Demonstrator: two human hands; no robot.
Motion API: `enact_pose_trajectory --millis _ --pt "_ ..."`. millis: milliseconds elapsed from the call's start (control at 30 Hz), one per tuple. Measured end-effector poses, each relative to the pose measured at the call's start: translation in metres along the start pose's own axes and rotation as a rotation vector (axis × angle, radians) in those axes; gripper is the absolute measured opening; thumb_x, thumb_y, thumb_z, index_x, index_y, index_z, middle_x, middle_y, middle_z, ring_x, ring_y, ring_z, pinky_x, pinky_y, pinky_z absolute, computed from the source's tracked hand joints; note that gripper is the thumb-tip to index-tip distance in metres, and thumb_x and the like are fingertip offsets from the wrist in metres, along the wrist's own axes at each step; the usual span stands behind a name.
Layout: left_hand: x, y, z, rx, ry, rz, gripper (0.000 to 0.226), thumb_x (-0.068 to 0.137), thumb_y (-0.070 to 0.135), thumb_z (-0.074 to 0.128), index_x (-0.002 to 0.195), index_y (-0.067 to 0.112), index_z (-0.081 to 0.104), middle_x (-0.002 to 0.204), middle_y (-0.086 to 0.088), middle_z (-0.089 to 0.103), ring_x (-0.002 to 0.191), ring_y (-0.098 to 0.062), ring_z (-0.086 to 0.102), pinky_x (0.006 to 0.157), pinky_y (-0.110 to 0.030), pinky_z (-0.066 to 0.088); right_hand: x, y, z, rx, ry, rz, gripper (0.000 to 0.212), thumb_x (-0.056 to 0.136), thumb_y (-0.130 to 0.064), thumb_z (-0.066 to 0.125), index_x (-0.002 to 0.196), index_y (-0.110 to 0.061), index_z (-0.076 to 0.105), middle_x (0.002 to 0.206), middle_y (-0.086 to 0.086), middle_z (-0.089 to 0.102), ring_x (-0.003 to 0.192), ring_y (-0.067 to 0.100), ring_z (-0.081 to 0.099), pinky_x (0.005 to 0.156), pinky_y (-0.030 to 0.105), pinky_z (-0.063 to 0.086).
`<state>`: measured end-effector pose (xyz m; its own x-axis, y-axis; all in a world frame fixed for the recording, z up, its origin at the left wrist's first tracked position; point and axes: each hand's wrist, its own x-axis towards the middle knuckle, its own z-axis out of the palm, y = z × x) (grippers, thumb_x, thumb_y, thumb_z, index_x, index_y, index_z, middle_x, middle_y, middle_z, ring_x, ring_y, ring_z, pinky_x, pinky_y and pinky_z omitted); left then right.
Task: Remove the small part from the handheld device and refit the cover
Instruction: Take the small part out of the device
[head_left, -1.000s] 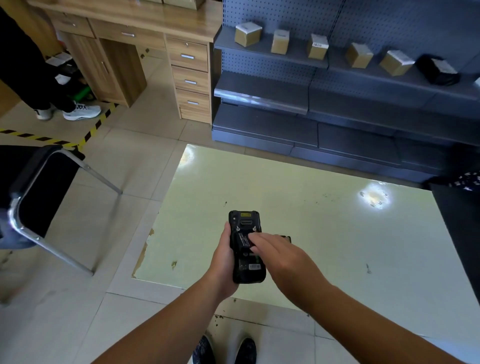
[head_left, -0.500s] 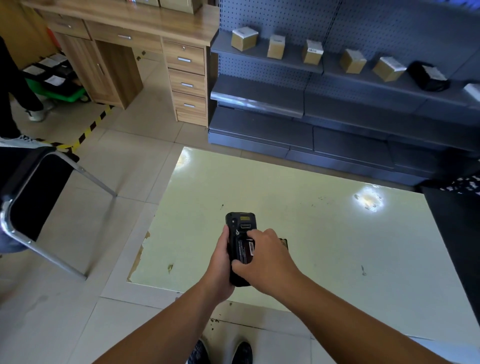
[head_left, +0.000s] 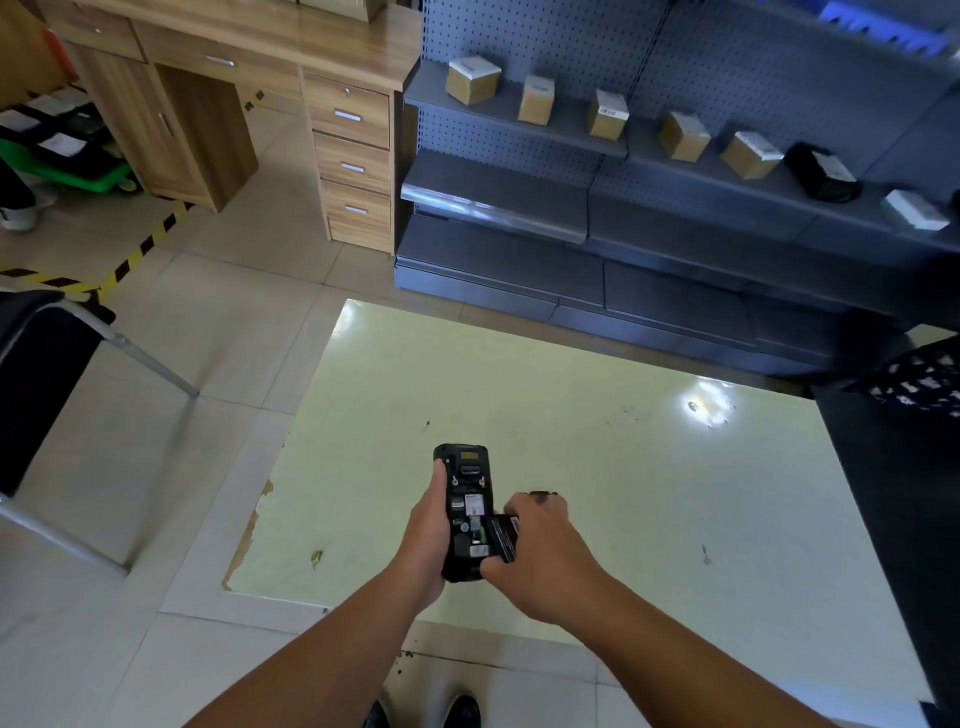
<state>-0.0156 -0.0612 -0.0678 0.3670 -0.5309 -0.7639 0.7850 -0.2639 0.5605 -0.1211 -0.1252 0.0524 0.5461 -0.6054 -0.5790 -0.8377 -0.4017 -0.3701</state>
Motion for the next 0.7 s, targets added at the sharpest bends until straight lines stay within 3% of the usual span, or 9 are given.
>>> enact_pose_trajectory --millis 100,200,300,467,567,700 --pt "0.009 -0.005 0.0 0.09 0.051 0.015 0.061 0.097 0.069 0.044 0.114 0.019 0.074 0.108 -0.015 0.081 0.097 -0.036 0.077 0.092 -0.056 0.061 0.008 0.012 0.003 0.033 -0.034 0.008 0.053 0.09 -0.023 0.068 0.137 -0.017 0.046 0.126 0.009 0.057 0.106 0.025 0.062 0.092 0.04 0.056" --pt "0.022 -0.013 -0.002 0.226 0.131 0.132 0.047 0.101 0.058 0.048 0.112 0.017 0.069 0.102 -0.012 0.079 0.09 -0.03 0.077 0.087 -0.053 0.063 0.016 0.022 0.01 0.024 0.002 0.014 0.059 0.09 -0.022 0.067 0.144 -0.02 0.042 0.118 0.005 0.046 0.107 0.025 0.058 0.094 0.037 0.054" --pt "0.038 -0.022 -0.005 0.383 0.193 0.215 0.036 0.102 0.051 0.051 0.109 0.019 0.064 0.098 -0.007 0.074 0.088 -0.025 0.074 0.086 -0.05 0.062 0.022 0.027 0.018 -0.022 0.073 0.029 0.054 0.09 -0.027 0.065 0.14 -0.023 0.043 0.115 0.002 0.043 0.097 0.022 0.057 0.086 0.034 0.054" --pt "0.059 -0.037 -0.012 0.557 0.262 0.251 0.027 0.101 0.054 0.048 0.095 0.029 0.057 0.089 -0.001 0.07 0.072 -0.011 0.07 0.063 -0.032 0.059 0.032 0.032 0.028 -0.124 0.121 0.051 0.057 0.091 -0.034 0.065 0.142 -0.028 0.04 0.121 0.0 0.048 0.099 0.021 0.058 0.082 0.036 0.055" --pt "0.062 -0.04 -0.016 0.56 0.28 0.257 0.025 0.103 0.049 0.049 0.088 0.03 0.054 0.085 0.0 0.068 0.057 0.006 0.066 0.039 -0.011 0.045 0.036 0.035 0.031 -0.109 0.115 0.073 0.061 0.09 -0.031 0.065 0.145 -0.027 0.039 0.129 0.004 0.05 0.103 0.025 0.059 0.084 0.038 0.056" --pt "0.061 -0.038 -0.013 0.638 0.334 0.329 0.023 0.103 0.045 0.052 0.096 0.024 0.055 0.092 -0.004 0.07 0.065 -0.002 0.064 0.054 -0.025 0.052 0.039 0.037 0.031 -0.116 0.117 0.08 0.065 0.091 -0.032 0.064 0.149 -0.027 0.037 0.13 0.004 0.049 0.105 0.023 0.059 0.085 0.037 0.057"
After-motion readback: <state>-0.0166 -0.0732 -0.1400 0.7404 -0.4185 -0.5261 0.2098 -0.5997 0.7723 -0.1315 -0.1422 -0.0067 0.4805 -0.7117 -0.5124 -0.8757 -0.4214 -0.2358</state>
